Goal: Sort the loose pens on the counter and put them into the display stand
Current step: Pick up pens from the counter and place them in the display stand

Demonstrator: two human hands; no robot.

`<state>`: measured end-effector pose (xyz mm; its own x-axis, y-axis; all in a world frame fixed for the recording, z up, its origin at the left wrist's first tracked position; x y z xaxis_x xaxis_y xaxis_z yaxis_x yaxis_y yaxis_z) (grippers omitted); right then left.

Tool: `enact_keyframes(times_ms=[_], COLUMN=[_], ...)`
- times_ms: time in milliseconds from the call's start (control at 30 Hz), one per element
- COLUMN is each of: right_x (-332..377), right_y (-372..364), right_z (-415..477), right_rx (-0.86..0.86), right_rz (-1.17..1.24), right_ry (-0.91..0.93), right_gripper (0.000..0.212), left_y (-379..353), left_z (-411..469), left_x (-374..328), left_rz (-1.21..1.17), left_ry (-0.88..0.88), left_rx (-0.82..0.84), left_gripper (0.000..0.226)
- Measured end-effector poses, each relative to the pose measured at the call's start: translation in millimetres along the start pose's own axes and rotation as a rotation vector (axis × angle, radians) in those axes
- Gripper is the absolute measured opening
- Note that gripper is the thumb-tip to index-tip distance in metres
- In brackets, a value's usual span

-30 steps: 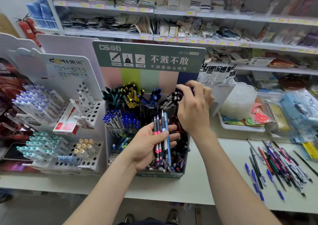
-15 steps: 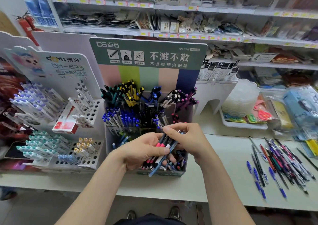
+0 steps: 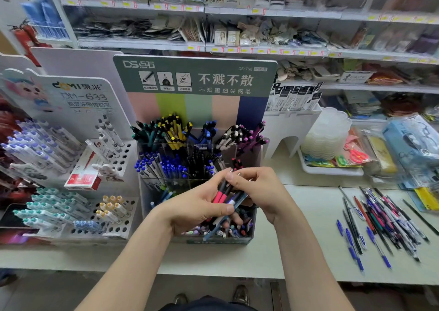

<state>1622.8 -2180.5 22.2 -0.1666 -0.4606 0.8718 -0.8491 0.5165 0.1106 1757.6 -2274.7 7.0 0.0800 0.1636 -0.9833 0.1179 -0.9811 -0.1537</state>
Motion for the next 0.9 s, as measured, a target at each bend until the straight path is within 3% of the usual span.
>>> enact_keyframes(times_ms=[100,200,333,400,467,600,800,900], right_x=[4,4,12,12,10,11,13,19], right_y=[0,10,24,30,30,28,6,0], right_z=[-1,3,4,4,4,-4,0,3], right_rx=[-0.045,-0.209,-0.349,-0.378,-0.399,-0.459,-0.425,-0.451], right_rz=[0.097,0.167,0.516,0.572,0.378,-0.304,-0.891,-1.085], right_ry=[0.022,0.069,0.217,0.208,0.153,0.019,-0.154,-0.15], right_gripper=[0.022,0.023,0.024,0.027,0.027,0.015,0.008,0.021], left_y=[7,8,7,9,12,15,3,-8], left_z=[0,0,-3,-2,0,5,16,23], left_x=[2,4,12,15,17,16,24,26], left_rz=[0.086,0.07,0.072,0.092,0.097,0.106,0.251,0.316], left_ry=[-0.002,0.006,0.062,0.1,0.122,0.097,0.085,0.098], left_rx=[-0.083,-0.075,-0.088,-0.138,-0.207,-0.359,-0.431,-0.435], left_gripper=[0.091,0.086,0.064,0.058,0.055,0.051,0.059,0.054])
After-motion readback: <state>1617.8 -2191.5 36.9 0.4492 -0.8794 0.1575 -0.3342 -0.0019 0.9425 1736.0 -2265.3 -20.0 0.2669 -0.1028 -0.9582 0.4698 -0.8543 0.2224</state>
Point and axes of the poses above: each hand's wrist, its own z-axis towards the middle knuckle, its own y-axis out of the back of the hand, x = y × z, the point moved 4 cm from there along z, towards the middle knuckle, and after that the axes turned 12 degrees about -y, right-handed, at the moved point
